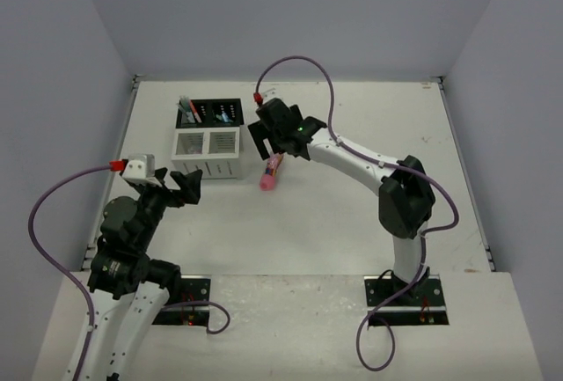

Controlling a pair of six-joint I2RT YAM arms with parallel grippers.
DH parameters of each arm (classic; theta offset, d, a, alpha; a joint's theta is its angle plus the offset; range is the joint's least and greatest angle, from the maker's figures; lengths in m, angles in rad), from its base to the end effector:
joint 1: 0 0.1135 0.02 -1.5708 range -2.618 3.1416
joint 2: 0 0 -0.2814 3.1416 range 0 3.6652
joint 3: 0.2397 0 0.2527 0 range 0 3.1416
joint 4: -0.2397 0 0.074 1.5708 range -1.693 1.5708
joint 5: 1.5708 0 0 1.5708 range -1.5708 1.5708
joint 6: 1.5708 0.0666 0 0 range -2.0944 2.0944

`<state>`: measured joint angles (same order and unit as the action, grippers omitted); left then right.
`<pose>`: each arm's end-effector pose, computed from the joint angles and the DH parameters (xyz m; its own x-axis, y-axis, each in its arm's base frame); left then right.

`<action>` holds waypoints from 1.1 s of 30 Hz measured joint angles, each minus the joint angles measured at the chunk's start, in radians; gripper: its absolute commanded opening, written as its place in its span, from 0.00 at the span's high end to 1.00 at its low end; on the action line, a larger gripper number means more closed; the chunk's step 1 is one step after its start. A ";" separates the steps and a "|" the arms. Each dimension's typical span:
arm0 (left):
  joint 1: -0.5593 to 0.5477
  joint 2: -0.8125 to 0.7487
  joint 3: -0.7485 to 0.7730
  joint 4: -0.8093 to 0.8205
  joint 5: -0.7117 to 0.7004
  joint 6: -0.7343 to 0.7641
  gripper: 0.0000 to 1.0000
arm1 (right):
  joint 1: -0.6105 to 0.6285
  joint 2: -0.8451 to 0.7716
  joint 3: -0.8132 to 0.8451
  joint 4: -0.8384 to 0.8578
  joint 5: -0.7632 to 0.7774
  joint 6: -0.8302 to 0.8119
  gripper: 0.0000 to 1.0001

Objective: Sort the stationery into containers
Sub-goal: Pick up the pen from the center of the board.

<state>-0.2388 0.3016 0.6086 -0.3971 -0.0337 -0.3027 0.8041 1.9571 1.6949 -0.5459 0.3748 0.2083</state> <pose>0.1047 -0.0232 0.3158 -0.1442 -0.2715 -0.9516 0.1685 0.9408 -0.2940 0.3454 0.3235 0.2702 -0.5930 -0.3383 -0.7307 -0.3803 0.9175 -0.1161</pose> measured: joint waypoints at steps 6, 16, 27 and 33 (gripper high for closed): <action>-0.006 0.012 0.000 0.001 0.002 0.000 0.00 | -0.082 0.037 0.137 -0.079 0.006 0.306 0.03; -0.006 0.027 0.000 0.001 0.005 0.000 0.00 | -0.103 0.256 0.183 -0.152 -0.097 0.616 0.14; -0.006 0.036 0.000 0.008 0.009 0.000 0.00 | -0.080 0.312 0.149 -0.179 -0.104 0.751 0.45; -0.006 0.030 0.000 0.012 0.010 0.000 0.00 | -0.076 0.341 0.203 -0.243 -0.106 0.764 0.41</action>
<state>-0.2451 0.3315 0.6086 -0.3856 -0.0236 -0.3023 0.7282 2.2982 1.8975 -0.7888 0.2688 0.9722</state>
